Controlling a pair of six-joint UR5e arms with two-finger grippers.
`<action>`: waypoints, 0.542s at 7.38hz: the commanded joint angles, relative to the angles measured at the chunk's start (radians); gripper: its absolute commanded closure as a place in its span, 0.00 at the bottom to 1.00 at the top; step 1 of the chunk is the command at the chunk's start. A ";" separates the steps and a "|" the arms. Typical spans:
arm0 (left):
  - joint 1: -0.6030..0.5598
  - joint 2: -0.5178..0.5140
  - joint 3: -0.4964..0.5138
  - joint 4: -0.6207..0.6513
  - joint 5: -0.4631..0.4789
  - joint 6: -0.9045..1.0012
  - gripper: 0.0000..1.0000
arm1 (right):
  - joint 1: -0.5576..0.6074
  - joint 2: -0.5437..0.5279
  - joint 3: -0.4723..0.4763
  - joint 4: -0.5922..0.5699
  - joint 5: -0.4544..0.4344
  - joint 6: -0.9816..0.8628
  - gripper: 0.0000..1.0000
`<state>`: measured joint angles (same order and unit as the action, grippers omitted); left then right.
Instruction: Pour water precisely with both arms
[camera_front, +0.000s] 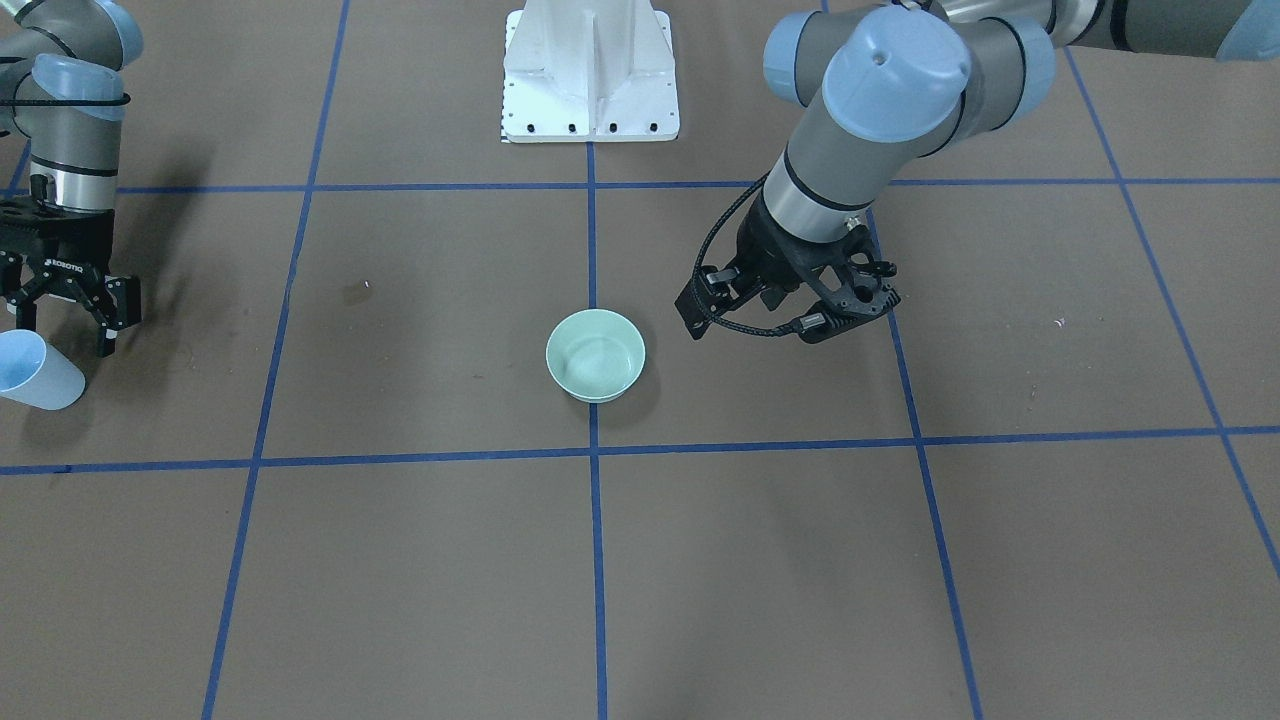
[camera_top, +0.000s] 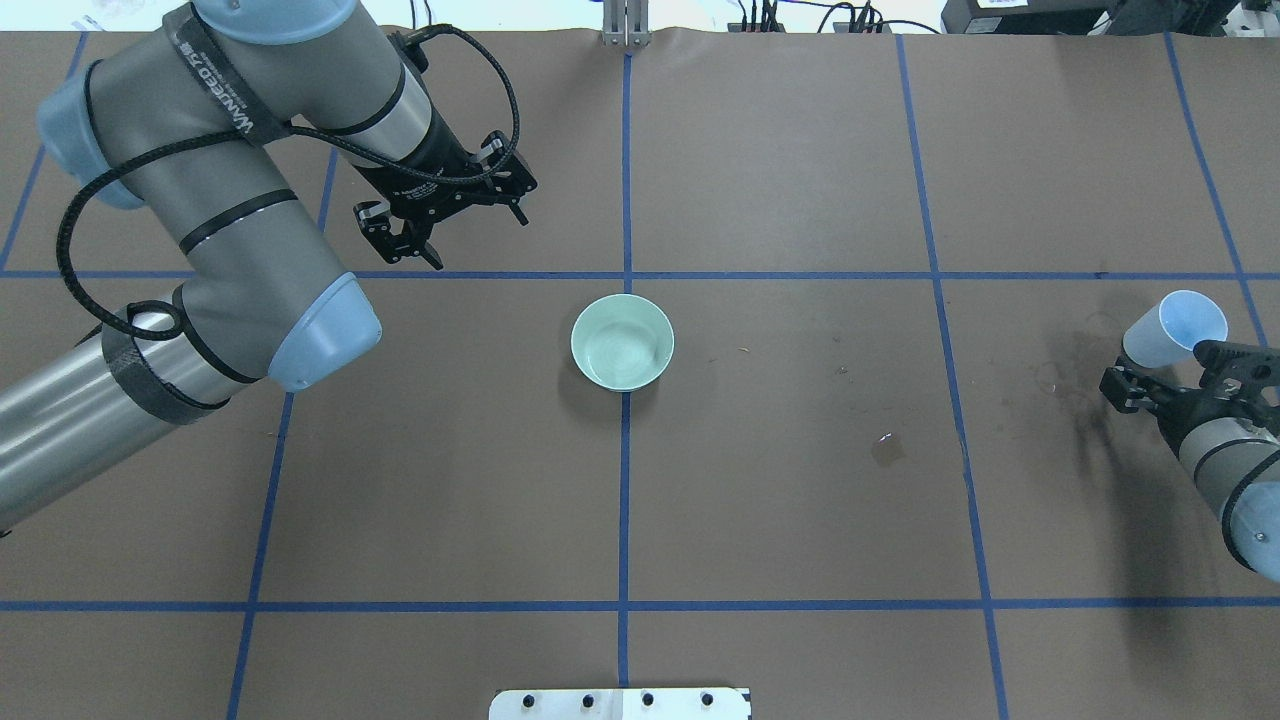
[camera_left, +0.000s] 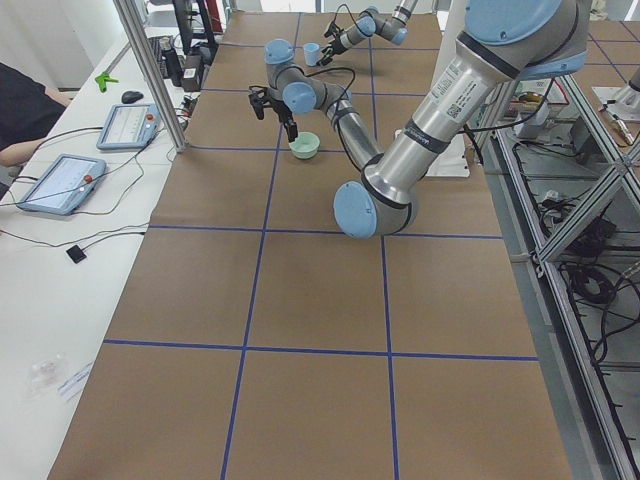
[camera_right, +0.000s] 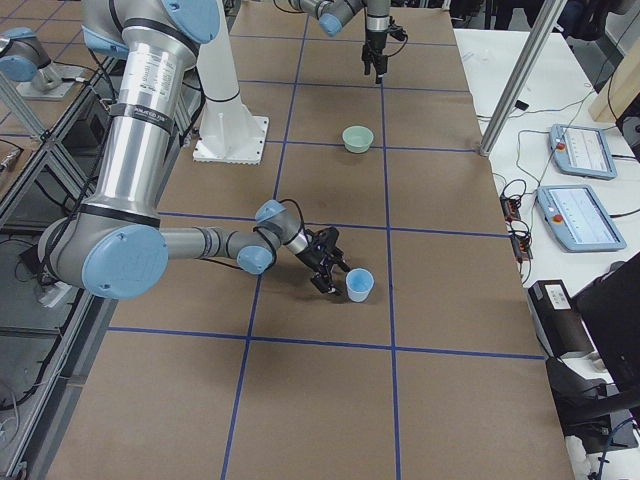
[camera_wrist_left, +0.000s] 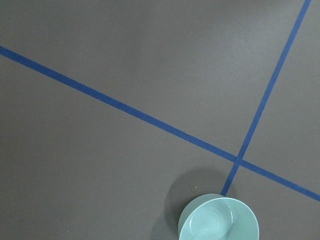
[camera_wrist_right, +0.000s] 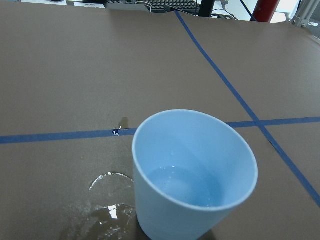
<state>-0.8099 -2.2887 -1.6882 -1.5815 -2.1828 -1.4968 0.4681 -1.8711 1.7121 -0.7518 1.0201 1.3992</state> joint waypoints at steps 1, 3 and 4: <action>0.000 0.000 0.001 0.000 0.000 0.000 0.00 | 0.001 0.004 -0.014 0.003 0.000 -0.025 0.01; 0.000 0.000 0.001 0.000 -0.002 0.000 0.00 | 0.026 0.003 -0.029 0.017 0.000 -0.055 0.01; 0.000 0.000 0.001 0.000 -0.002 0.000 0.00 | 0.041 0.004 -0.031 0.017 0.002 -0.063 0.01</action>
<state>-0.8100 -2.2887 -1.6874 -1.5815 -2.1839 -1.4968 0.4908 -1.8679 1.6854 -0.7372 1.0204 1.3523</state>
